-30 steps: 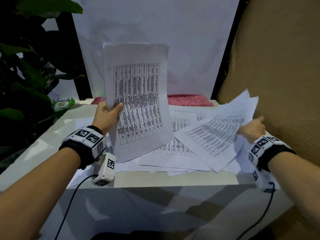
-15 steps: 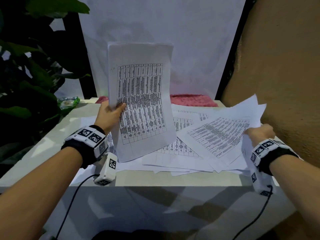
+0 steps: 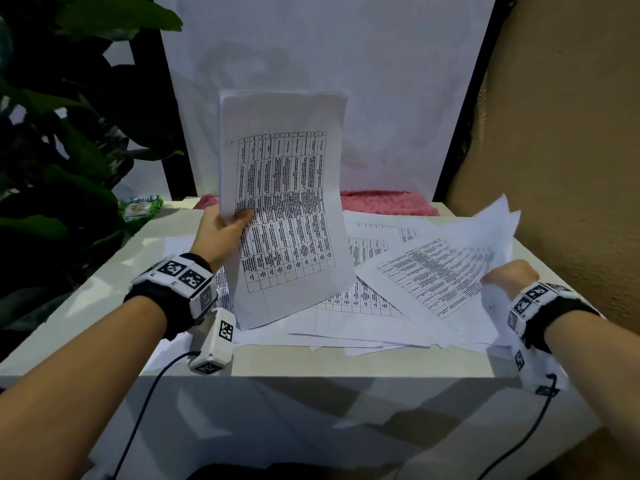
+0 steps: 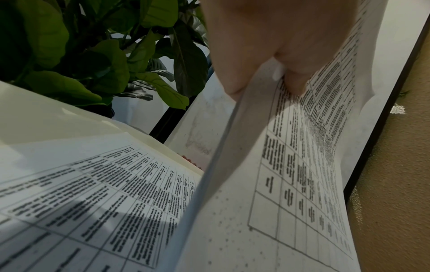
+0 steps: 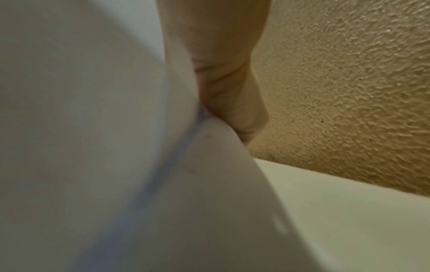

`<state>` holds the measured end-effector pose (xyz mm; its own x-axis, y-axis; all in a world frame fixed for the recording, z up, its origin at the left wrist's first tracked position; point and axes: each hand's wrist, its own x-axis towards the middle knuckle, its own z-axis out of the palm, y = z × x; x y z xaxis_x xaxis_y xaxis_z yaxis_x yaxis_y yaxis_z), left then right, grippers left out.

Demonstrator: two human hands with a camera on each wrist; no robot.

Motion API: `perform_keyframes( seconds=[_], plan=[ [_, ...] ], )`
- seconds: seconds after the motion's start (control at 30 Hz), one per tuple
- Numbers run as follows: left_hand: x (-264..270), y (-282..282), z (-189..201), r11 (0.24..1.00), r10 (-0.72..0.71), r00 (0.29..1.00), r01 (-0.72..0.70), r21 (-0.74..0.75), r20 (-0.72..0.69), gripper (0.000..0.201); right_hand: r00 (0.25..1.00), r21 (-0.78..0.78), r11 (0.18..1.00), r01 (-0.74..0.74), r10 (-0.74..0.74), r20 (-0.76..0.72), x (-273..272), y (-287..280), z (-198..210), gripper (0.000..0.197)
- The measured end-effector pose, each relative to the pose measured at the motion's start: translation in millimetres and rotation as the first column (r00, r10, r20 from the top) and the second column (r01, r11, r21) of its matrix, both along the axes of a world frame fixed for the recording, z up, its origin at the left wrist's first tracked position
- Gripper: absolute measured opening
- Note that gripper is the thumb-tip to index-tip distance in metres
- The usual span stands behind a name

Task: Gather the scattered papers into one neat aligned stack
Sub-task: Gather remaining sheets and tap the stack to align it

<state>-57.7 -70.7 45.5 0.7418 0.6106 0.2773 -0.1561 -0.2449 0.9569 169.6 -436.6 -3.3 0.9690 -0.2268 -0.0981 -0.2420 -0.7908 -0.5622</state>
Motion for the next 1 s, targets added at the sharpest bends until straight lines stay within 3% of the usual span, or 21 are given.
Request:
perform_keyframes(
  seconds=[0.1,0.2,0.23,0.33,0.57,0.7,0.8,0.83,0.93,1.0],
  plan=[
    [2,0,1,1.0,0.016,1.0,-0.016,-0.008,-0.005,0.017,0.992,0.025,0.998,-0.056,0.053,0.116,3,3,26,0.022],
    [4,0,1,1.0,0.021,1.0,-0.021,0.006,-0.015,0.006,0.964,0.01,0.994,-0.106,0.101,0.246,15,0,52,0.041],
    [4,-1,1,1.0,0.03,0.999,-0.03,0.002,-0.013,0.011,0.956,0.023,0.993,-0.116,0.105,0.274,16,1,60,0.043],
    [5,-2,1,0.999,0.045,0.999,-0.045,-0.006,-0.017,0.016,0.927,0.026,0.988,-0.151,0.132,0.35,16,1,78,0.036],
    [7,1,-3,0.997,0.08,0.996,-0.08,0.01,-0.041,0.003,0.817,0.22,0.968,-0.123,-0.027,0.577,16,8,118,0.032],
    [12,4,-7,0.992,0.122,0.991,-0.123,-0.013,-0.047,0.015,0.745,0.424,0.875,-0.234,-0.119,0.657,9,14,150,0.029],
    [15,4,-10,0.988,0.143,0.987,-0.146,-0.038,-0.073,0.007,0.747,0.52,0.779,-0.351,-0.103,0.657,-4,21,168,0.006],
    [17,6,-13,0.988,0.146,0.987,-0.149,-0.043,-0.069,0.01,0.757,0.527,0.75,-0.398,-0.056,0.651,-9,24,170,0.007],
    [20,4,-12,0.981,0.149,0.985,-0.158,-0.11,-0.083,0.025,0.802,0.577,0.639,-0.508,0.108,0.587,-24,40,163,0.04],
    [23,0,-11,0.971,0.14,0.986,-0.154,-0.181,-0.088,0.037,0.847,0.641,0.579,-0.505,0.188,0.497,-34,59,147,0.043]
  ],
)
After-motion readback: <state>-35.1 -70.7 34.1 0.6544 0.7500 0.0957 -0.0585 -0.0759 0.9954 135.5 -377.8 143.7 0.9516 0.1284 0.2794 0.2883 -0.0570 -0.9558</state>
